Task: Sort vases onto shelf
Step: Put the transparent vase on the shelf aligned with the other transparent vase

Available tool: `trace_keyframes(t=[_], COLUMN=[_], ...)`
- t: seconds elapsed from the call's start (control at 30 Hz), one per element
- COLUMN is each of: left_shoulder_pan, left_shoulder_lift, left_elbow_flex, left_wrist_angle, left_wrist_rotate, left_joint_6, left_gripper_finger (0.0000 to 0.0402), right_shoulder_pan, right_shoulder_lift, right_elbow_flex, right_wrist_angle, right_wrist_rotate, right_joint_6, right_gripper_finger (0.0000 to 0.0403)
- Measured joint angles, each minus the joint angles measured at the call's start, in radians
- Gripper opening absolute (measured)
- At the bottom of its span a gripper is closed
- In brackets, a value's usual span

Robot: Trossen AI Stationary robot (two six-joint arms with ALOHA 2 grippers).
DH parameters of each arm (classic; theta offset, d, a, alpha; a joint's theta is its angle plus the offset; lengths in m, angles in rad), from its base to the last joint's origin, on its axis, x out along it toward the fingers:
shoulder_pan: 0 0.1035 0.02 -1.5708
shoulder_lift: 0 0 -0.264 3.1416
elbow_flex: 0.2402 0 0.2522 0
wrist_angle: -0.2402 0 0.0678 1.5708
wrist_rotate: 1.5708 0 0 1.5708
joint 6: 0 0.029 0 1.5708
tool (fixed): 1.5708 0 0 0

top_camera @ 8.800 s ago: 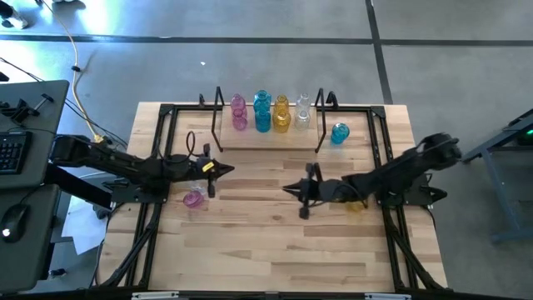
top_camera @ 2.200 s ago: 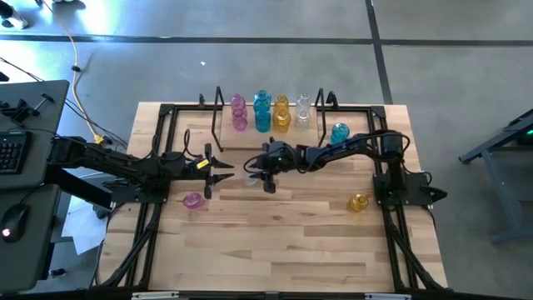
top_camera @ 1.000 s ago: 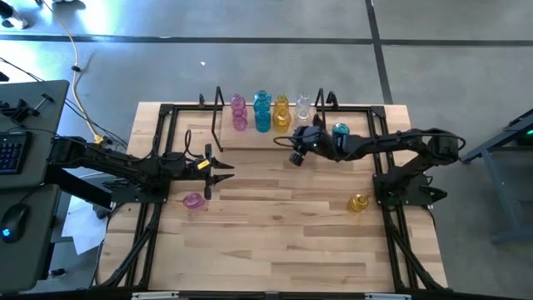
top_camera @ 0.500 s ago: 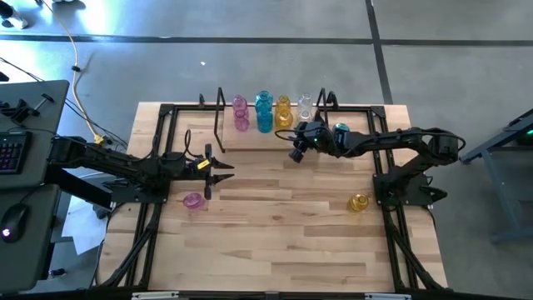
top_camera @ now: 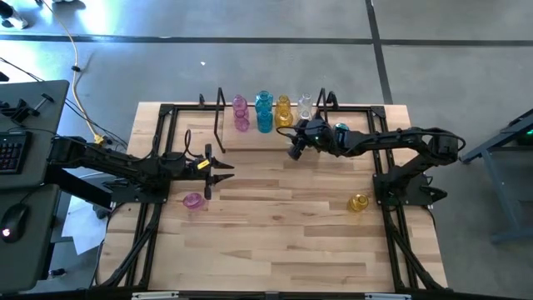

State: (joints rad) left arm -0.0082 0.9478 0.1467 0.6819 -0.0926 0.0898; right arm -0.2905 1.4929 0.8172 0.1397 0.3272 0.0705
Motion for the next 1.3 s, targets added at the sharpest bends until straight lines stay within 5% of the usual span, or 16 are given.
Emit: trace_keyframes(t=[0.8,1.3], left_shoulder_pan=[0.000,0.000], left_shoulder_lift=[0.000,0.000], left_elbow_flex=[0.000,0.000], left_wrist_angle=[-0.002,-0.003], left_wrist_rotate=[0.000,0.000], left_joint_6=[-0.007,-0.007], left_gripper_finger=[0.0103,0.0103], right_shoulder_pan=[-0.005,-0.004], right_shoulder_lift=[0.100,0.100], right_elbow_flex=[0.000,0.000], right_wrist_angle=[0.083,0.098], right_wrist_rotate=[0.030,0.083], right_joint_6=[0.045,0.028], right_gripper_finger=[0.0131,0.0223])
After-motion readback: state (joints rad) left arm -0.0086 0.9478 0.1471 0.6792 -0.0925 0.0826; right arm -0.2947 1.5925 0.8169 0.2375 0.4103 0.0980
